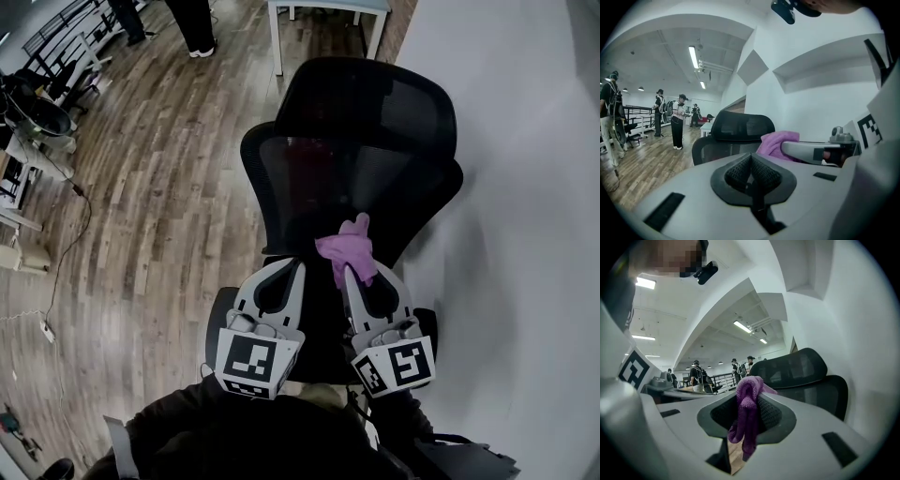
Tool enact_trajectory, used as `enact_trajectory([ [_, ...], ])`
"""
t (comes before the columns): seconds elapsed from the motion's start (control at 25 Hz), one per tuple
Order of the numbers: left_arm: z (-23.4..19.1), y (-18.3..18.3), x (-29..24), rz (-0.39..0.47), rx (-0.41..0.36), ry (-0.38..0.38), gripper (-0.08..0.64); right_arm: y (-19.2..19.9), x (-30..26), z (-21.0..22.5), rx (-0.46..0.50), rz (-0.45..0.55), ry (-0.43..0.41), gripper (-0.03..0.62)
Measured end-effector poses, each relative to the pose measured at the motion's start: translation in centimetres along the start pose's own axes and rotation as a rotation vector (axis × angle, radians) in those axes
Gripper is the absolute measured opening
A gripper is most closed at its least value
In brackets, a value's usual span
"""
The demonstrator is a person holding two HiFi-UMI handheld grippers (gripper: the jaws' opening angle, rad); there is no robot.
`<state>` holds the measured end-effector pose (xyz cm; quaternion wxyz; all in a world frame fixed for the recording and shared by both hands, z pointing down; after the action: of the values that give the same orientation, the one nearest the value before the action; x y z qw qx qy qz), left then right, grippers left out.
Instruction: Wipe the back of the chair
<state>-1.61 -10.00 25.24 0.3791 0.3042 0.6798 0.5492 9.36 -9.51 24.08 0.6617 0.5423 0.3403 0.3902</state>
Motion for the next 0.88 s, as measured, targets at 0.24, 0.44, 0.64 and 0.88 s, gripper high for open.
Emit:
enact_trajectory([
  [0.24,-5.0,-1.6,-0.6,0.022,0.001,-0.008,0.009,-5.3,-8.7,-0.6,0.055,0.085,-0.057,0.1],
  [0.44,-8.8,-2.1,-0.9,0.023,0.057,-0.073,0.009,-9.3,-15.8,-1.1,0.12,0.14,-0.109,0.098],
  [0.64,-13.1,-1.0,-0.4,0.0,0.063,-0.144,0.009,-10.7,-21.3,-1.1,0.149,0.151,-0.146,0.098],
  [0.88,-15.7,0.6,0.5,-0.026,0.086,-0.216,0.009,-10.0,-26.1,1.3,0.138,0.119,-0.123,0.098],
])
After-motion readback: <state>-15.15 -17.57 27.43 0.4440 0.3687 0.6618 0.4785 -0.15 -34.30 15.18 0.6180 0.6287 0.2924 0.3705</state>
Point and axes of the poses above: the fingertips, and each gripper's own axes: x backward along the fingers, z to its right, y out of its underside, the point moved 3 cm from there along x, backward along the fingers, and after that the axes turned 4 degrees about z, right-handed, at the moved point
